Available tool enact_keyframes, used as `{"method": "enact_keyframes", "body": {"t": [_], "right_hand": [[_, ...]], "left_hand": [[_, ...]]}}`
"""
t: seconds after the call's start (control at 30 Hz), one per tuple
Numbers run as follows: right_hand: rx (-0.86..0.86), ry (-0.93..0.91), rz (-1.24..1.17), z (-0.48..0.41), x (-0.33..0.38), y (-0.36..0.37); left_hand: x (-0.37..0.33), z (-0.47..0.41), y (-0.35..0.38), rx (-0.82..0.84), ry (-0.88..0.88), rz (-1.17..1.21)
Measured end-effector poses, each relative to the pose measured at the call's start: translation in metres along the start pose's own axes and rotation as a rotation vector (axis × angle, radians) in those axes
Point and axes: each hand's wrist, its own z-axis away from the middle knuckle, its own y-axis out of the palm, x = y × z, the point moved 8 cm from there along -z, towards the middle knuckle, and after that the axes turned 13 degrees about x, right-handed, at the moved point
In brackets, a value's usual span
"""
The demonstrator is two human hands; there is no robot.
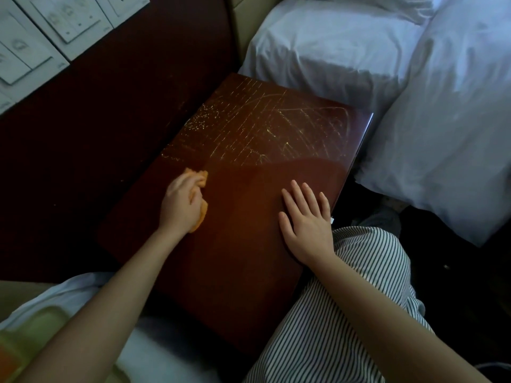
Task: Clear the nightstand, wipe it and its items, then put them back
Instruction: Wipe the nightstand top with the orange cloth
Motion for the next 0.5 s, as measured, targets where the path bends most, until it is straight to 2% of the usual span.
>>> {"method": "enact_keyframes", "body": {"t": [0.13, 0.2, 0.27, 0.5], "right_hand": [[0.001, -0.004, -0.01, 0.0, -0.001, 0.0], [0.001, -0.003, -0.012, 0.0, 0.0, 0.0], [0.004, -0.003, -0.011, 0.001, 0.0, 0.0], [0.006, -0.006, 0.0, 0.002, 0.001, -0.001]], "left_hand": [[-0.002, -0.025, -0.003, -0.157, -0.209, 0.01], [-0.016, -0.034, 0.005, -0.158, -0.214, 0.01], [-0.033, -0.038, 0.017, -0.099, -0.132, -0.009], [-0.068, 0.003, 0.039, 0.17, 0.317, -0.04]]}}
